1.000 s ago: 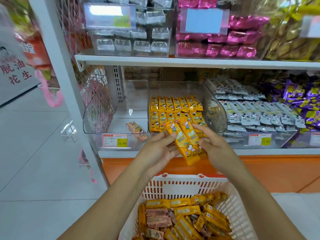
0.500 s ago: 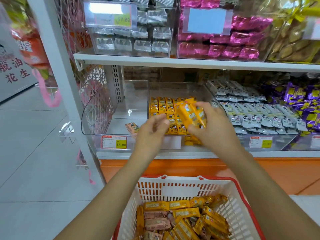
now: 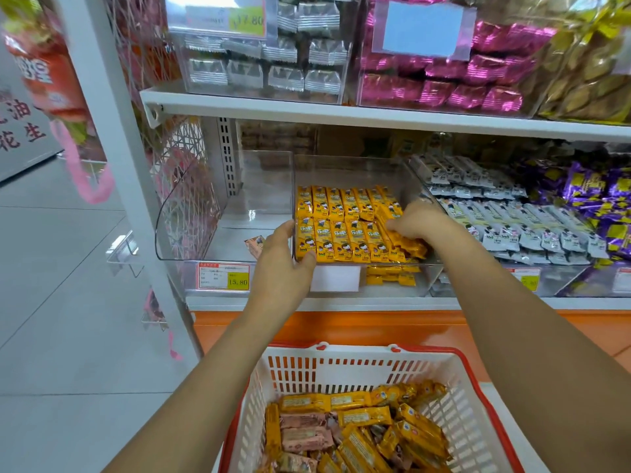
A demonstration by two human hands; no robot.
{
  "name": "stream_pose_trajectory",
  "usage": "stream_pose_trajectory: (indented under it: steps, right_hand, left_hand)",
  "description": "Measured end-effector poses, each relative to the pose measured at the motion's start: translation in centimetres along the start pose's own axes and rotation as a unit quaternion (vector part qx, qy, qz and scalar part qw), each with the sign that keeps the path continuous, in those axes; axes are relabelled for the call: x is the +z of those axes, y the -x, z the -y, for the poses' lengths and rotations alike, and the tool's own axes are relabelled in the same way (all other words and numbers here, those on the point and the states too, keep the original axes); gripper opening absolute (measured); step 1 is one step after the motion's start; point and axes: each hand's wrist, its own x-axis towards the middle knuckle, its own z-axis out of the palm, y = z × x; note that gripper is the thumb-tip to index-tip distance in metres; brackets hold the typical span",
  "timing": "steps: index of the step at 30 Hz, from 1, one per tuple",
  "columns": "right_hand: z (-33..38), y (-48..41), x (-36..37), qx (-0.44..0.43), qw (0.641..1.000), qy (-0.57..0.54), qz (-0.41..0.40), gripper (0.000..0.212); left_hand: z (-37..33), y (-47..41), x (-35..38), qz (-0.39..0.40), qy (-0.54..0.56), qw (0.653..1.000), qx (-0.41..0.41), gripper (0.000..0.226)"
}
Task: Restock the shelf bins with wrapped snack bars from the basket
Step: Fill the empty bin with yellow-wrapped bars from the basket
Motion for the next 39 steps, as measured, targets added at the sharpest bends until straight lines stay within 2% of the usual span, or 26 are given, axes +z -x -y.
stream_pose_trajectory:
  steps: [3,6,9,16,21,27,30,36,39]
  right_hand:
    - [-0.3,-0.4,0.1,0.009,0.998,-0.052,0.022,0.024]
    - [-0.9,-0.9,0.1,0.024,0.994,-0.105,-0.023,0.018]
    - [-1.1,-0.7,0.3,0.009,0.988,-0.141,-0.059,0.027]
    - [-0.8,-0.1,0.5,-0.003,0.987,-0.155,-0.036,0.035]
    - [-1.4,0.0,1.0,0.013,0.973,-0.229,-0.001,0.032]
    - [-1.1,0.2,0.9,-0.016,0.989,-0.146,-0.025,0.045]
    - [-0.6,0.5,0.4,-0.023,0.994,-0.106,-0.011,0.045]
    - [0.0,0.3,-0.1,-0.036,0.996,-0.084,0.006,0.035]
    - [0.7,-0.2,-0.9,-0.034,0.99,-0.138,-0.003,0.033]
  left_hand:
    - [0.4,-0.2,0.1,-0.002,0.005,1.0,-0.001,0.048]
    - [0.6,-0.4,0.2,0.004,0.017,1.0,-0.009,0.05]
    - [0.6,-0.5,0.1,0.005,0.018,1.0,-0.009,0.049]
    - [0.4,-0.3,0.1,0.002,0.012,1.0,-0.002,0.047]
    - [0.3,-0.3,0.1,0.006,0.005,1.0,-0.002,0.049]
    - [0.6,-0.4,0.1,0.008,0.002,1.0,-0.002,0.05]
    - [0.6,-0.4,0.1,0.011,0.009,1.0,-0.002,0.049]
    - [0.4,-0.3,-0.2,0.006,0.009,1.0,0.006,0.048]
    - [0.5,-0.4,-0.5,-0.001,0.011,1.0,0.002,0.048]
